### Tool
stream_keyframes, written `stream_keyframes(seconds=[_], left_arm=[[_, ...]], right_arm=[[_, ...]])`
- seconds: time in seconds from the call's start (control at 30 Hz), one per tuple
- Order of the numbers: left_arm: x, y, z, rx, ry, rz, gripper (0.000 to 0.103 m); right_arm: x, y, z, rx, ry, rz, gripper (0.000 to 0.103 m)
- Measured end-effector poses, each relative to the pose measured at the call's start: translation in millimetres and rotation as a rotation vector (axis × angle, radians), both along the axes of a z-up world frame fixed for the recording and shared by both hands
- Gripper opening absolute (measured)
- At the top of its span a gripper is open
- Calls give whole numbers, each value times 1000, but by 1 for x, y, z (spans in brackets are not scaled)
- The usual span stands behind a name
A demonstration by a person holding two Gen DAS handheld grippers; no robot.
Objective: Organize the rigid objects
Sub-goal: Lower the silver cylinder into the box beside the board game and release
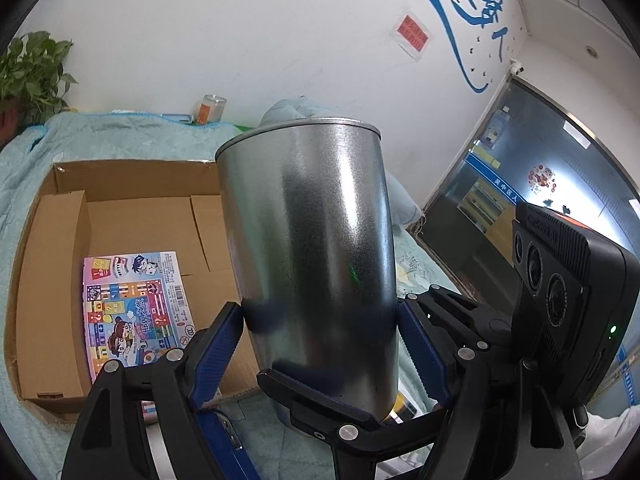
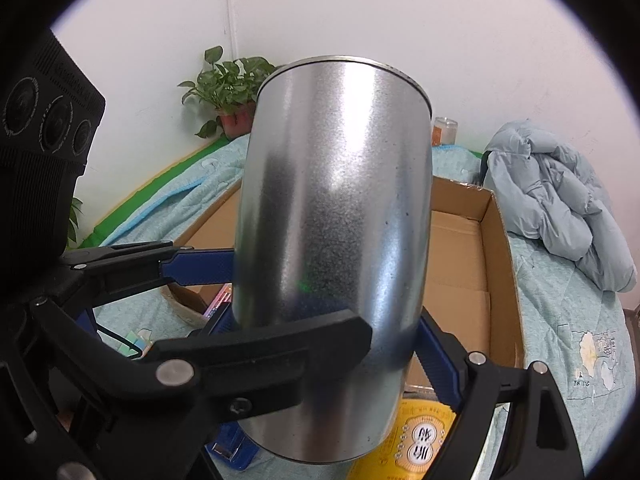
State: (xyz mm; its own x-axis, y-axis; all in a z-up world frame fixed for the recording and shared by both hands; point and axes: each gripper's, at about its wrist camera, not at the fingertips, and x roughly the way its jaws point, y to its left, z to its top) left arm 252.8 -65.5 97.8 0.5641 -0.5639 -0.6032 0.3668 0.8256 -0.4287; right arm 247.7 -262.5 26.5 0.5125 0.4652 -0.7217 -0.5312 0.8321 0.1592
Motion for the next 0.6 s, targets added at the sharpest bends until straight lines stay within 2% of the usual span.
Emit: stream_keyframes(seconds=[0.23,0.37,0.6], left_arm=[[53,0,-33,48,122,18,77],[82,0,-62,79,213,25,77],[108,3,-104,49,345,36,77]], right_arm=[[40,5,-28,16,157,26,86],[62,7,-54,37,314,36,86],[69,16,-88,4,467,37,86]])
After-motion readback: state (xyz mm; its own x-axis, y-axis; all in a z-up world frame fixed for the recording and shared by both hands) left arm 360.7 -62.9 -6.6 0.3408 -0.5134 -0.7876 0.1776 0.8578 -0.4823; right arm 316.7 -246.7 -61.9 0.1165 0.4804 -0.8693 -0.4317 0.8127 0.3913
